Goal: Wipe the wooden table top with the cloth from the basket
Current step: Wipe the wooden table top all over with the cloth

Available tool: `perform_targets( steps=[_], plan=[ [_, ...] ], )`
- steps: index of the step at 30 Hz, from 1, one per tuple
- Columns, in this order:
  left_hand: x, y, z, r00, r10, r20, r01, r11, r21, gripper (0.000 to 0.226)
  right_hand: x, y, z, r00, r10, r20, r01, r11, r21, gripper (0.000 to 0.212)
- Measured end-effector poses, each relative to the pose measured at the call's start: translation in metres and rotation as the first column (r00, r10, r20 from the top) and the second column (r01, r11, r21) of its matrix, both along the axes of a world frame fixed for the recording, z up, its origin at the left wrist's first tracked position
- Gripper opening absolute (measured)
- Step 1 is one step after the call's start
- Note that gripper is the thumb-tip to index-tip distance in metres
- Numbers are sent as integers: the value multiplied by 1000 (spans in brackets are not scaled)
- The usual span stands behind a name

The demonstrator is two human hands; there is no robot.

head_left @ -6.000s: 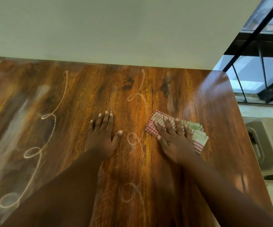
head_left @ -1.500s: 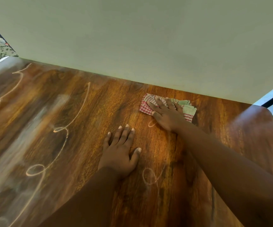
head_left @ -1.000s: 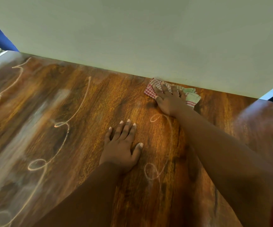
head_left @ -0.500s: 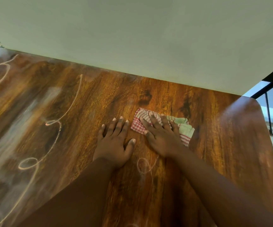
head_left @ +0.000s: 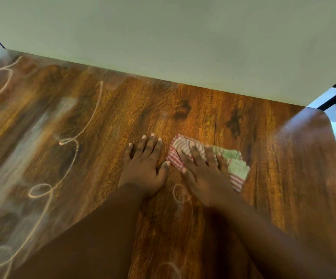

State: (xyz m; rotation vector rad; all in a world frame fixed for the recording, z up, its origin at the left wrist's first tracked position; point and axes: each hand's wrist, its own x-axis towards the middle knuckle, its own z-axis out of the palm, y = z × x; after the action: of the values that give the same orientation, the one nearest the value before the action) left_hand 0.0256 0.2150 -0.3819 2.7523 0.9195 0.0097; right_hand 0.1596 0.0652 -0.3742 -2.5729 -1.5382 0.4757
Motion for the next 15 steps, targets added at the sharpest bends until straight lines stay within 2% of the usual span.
perform_targets(
  steps=[4,8,12,15],
  plan=[
    [0,-1,0,1000,3,8,-3,1000,-5,68,-12,-29,2,1000,21,22,-20,999,-38,49],
    [0,-1,0,1000,-3,7,3,1000,6,65,6,-3,1,998,5,56,-3,999,-37,50],
    [0,-1,-1,1000,-1,11,1,1000,30,61,20,27,0,997,-66,27,68,996,-63,51],
    [-1,-1,0,1000,-6,6,6,999,34,62,3,15,1,997,-69,18,70,997,-31,53]
  ],
)
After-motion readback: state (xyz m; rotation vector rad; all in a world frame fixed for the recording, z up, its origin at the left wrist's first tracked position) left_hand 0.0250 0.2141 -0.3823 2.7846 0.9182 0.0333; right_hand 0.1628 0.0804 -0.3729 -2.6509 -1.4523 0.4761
